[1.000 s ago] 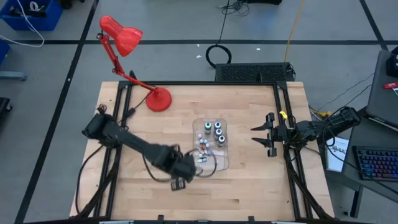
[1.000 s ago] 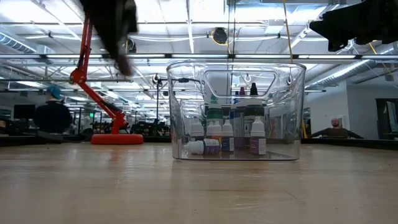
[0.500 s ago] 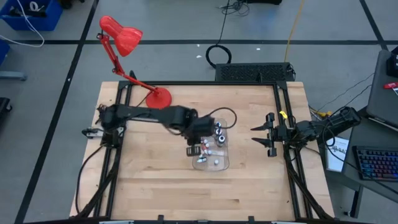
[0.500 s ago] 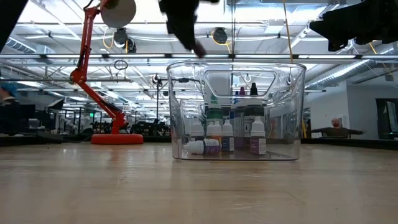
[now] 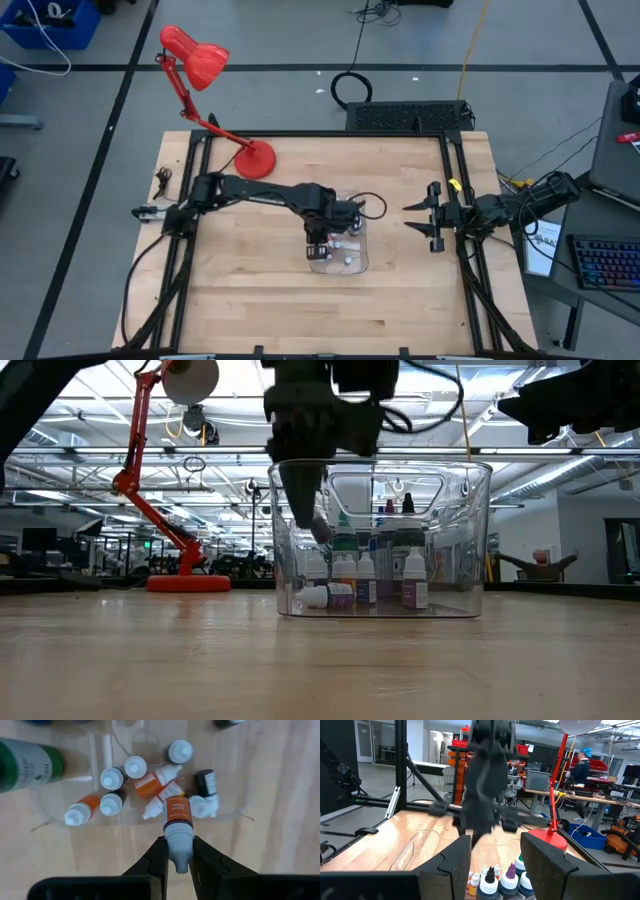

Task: Pick & Place food coloring
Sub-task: Put the orange food coloring bottle into the transparent container

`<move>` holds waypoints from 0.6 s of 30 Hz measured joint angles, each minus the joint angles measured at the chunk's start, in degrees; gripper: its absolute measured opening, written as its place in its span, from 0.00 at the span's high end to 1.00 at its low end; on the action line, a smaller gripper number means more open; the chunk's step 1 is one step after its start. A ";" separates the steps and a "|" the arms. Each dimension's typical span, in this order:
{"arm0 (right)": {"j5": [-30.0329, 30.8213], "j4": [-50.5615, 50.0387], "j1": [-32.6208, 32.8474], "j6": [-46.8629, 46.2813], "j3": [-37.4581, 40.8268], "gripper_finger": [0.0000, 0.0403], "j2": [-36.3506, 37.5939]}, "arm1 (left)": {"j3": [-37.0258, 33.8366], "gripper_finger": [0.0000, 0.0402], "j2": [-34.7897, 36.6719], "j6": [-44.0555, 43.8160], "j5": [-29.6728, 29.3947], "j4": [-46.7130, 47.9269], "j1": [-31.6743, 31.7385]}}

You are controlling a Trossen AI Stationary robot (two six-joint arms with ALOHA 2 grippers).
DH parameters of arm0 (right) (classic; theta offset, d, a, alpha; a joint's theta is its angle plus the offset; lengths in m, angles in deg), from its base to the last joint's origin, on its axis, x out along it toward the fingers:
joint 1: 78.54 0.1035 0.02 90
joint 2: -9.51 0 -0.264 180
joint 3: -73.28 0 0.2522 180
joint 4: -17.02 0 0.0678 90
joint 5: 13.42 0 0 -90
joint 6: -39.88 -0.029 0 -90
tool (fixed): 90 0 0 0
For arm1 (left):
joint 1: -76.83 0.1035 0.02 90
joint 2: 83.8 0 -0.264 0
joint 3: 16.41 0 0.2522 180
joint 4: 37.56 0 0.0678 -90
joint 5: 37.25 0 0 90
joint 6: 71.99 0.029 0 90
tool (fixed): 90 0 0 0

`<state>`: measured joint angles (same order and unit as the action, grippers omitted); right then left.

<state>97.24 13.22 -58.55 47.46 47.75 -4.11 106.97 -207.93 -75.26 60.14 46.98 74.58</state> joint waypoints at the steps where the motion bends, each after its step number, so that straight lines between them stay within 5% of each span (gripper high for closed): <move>1: 0.00 0.03 -0.01 0.01 0.00 0.60 0.00 | 0.02 0.86 -0.57 0.00 0.43 0.00 0.31; 18: 0.08 0.07 -0.02 0.17 0.00 0.60 0.00 | 0.04 0.86 -4.01 -6.10 -0.34 6.03 3.51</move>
<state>97.32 13.28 -58.57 47.63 47.75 -4.11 107.01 -211.94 -81.36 59.80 53.01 78.09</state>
